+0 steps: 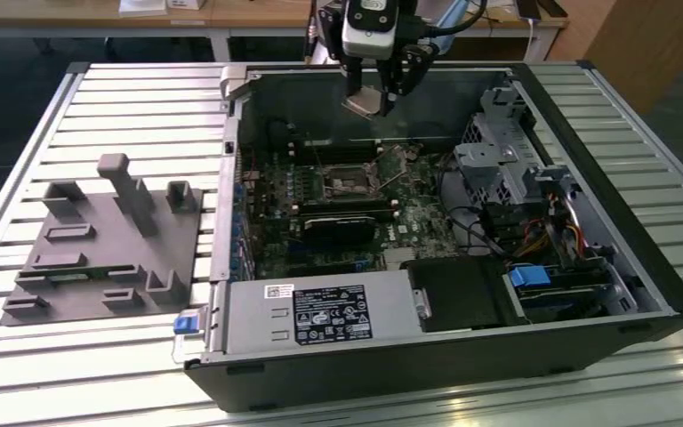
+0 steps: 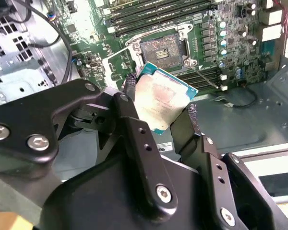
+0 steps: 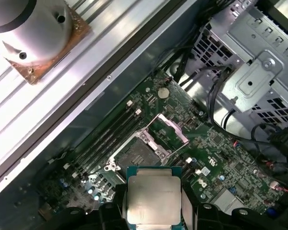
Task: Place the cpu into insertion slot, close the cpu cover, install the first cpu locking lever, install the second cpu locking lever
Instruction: 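Place the cpu into insertion slot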
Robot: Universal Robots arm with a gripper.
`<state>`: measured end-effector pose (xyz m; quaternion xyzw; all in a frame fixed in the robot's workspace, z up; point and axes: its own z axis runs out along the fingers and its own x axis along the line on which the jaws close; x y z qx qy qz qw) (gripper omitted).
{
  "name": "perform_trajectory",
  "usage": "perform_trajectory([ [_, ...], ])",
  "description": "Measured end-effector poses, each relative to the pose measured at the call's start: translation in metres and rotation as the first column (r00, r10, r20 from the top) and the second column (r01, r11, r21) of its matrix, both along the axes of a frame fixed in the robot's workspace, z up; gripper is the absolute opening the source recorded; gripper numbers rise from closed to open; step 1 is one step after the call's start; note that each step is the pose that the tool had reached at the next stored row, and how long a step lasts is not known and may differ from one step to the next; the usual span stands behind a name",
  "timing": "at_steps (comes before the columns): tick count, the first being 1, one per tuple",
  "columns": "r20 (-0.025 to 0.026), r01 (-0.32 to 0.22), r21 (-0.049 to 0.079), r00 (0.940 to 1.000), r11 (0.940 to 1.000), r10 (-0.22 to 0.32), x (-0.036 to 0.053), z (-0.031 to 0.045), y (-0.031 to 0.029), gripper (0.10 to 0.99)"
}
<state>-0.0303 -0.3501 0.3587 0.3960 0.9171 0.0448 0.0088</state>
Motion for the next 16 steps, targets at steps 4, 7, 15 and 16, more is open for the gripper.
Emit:
perform_trajectory([
  [4, 0.0, 0.051, 0.0, 0.9987, 0.9987, -0.051, 0.0, -0.0002, 0.0, 0.537],
  [7, 0.0, 0.09, 0.0, 0.996, 0.996, -0.09, 0.0, -0.0003, 0.0, 0.537],
  [15, 0.0, 0.1, 0.0, 0.995, 0.995, -0.1, 0.0, -0.0005, 0.0001, 0.537],
  [16, 0.0, 0.1, 0.0, 0.995, 0.995, -0.1, 0.0, -0.0005, 0.0001, 0.537],
])
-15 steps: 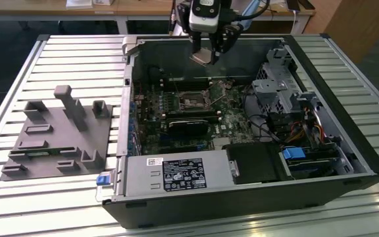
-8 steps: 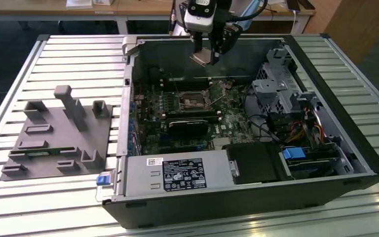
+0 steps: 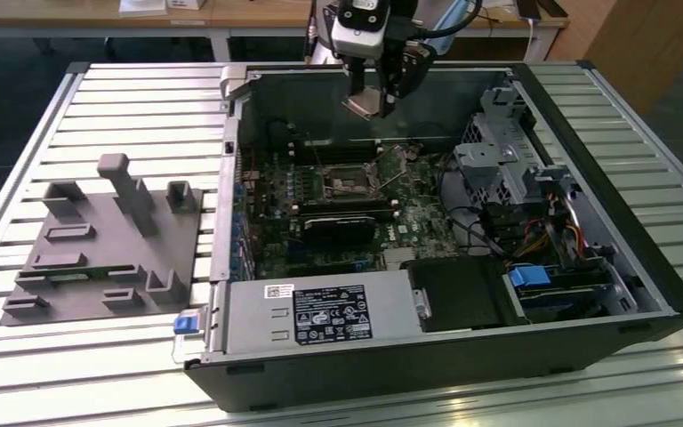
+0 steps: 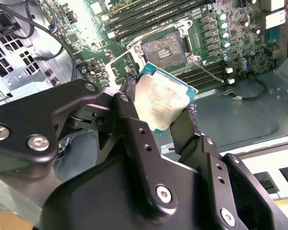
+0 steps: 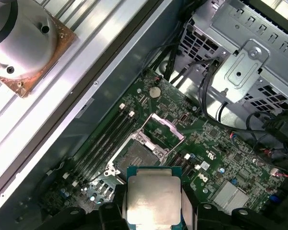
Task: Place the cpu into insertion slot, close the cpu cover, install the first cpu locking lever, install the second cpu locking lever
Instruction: 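Place the cpu into insertion slot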
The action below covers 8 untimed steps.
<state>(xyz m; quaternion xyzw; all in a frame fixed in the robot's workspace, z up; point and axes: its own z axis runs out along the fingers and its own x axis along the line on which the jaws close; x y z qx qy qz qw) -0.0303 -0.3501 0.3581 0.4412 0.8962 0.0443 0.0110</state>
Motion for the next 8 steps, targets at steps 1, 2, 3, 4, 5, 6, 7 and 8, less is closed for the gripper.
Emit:
perform_trajectory([
  [1, 0.0, 0.0, 0.0, 1.0, 1.0, 0.0, 0.0, 0.0, 0.0, 0.537],
  [2, -0.0001, 0.0, 0.0, 1.0, 1.0, 0.0, 0.0, 0.0, 0.0, 0.537],
  [3, -0.0001, 0.0, 0.0, 1.0, 1.0, 0.0, 0.0, 0.0, 0.0, 0.537],
  [4, 0.0, 0.0, 0.0, 1.0, 1.0, 0.0, 0.0, 0.0, 0.0, 0.537],
  [5, -0.0001, 0.0, 0.0, 1.0, 1.0, 0.0, 0.0, 0.0, 0.0, 0.537],
  [6, -0.0001, 0.0, 0.0, 1.0, 1.0, 0.0, 0.0, 0.0, 0.0, 0.537],
  [7, -0.0001, 0.0, 0.0, 1.0, 1.0, 0.0, 0.0, 0.0, 0.0, 0.537],
  [8, -0.0001, 0.003, 0.0, 1.0, 1.0, -0.003, 0.0, 0.0, 0.0, 0.537],
])
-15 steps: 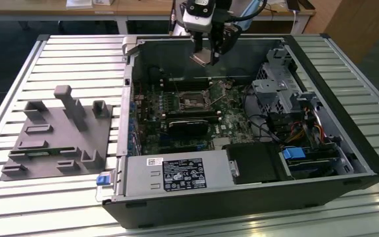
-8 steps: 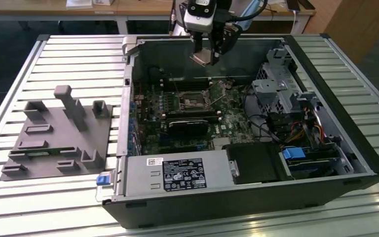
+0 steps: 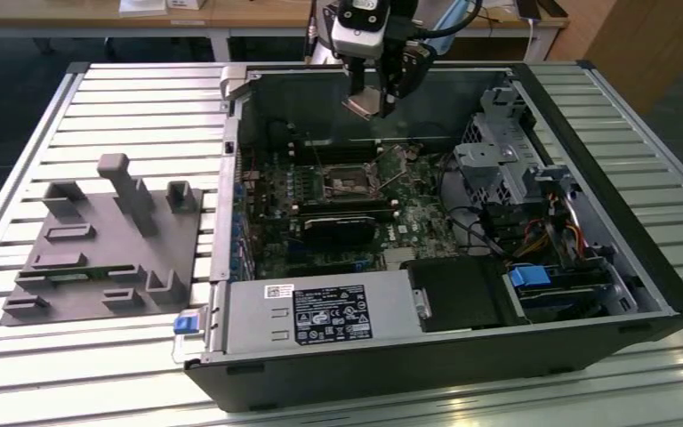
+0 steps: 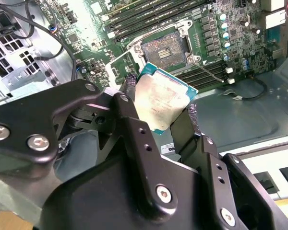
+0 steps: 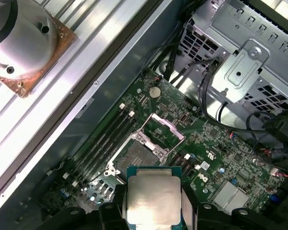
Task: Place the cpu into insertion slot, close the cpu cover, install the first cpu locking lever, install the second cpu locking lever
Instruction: 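Place the cpu into insertion slot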
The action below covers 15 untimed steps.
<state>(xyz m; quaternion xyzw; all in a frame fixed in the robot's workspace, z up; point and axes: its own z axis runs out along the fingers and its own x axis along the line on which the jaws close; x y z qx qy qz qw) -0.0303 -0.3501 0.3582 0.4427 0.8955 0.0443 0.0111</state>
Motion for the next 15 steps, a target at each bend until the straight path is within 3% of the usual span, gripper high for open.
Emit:
perform_trajectory([
  [7, 0.0, 0.059, -0.001, 0.9982, 0.9982, -0.059, 0.0, 0.0, 0.0004, 0.537],
  [15, 0.0001, 0.145, -0.002, 0.9894, 0.9894, -0.145, 0.0, -0.0002, 0.0009, 0.537],
])
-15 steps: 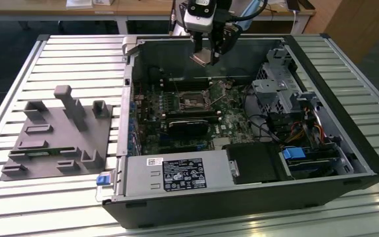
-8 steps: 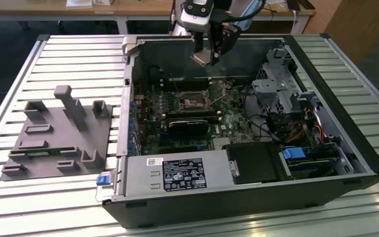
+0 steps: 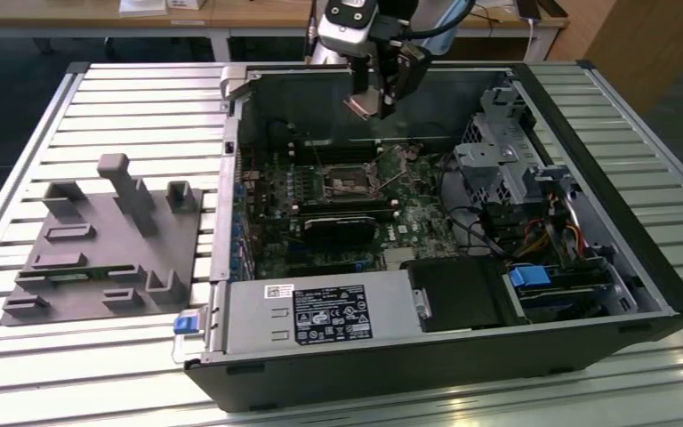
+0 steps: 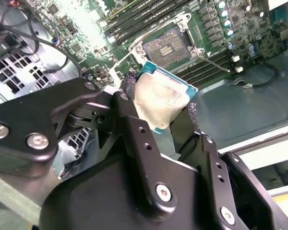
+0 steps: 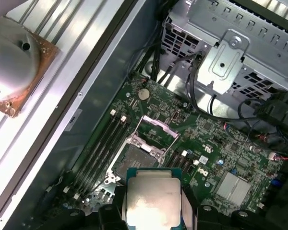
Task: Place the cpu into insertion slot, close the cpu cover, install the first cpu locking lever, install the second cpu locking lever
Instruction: 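Place the cpu into insertion slot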
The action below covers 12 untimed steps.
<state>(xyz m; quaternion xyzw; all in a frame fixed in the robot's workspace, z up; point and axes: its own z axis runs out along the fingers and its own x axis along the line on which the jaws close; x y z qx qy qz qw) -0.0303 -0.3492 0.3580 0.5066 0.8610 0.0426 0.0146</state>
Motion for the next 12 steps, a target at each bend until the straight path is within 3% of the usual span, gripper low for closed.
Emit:
perform_trajectory([
  [6, 0.0, 0.065, 0.0, 0.9979, 0.9979, -0.065, 0.0, -0.0001, 0.0004, 0.537],
  [12, 0.0, 0.131, -0.001, 0.9914, 0.9914, -0.131, 0.0, -0.0002, 0.001, 0.537],
])
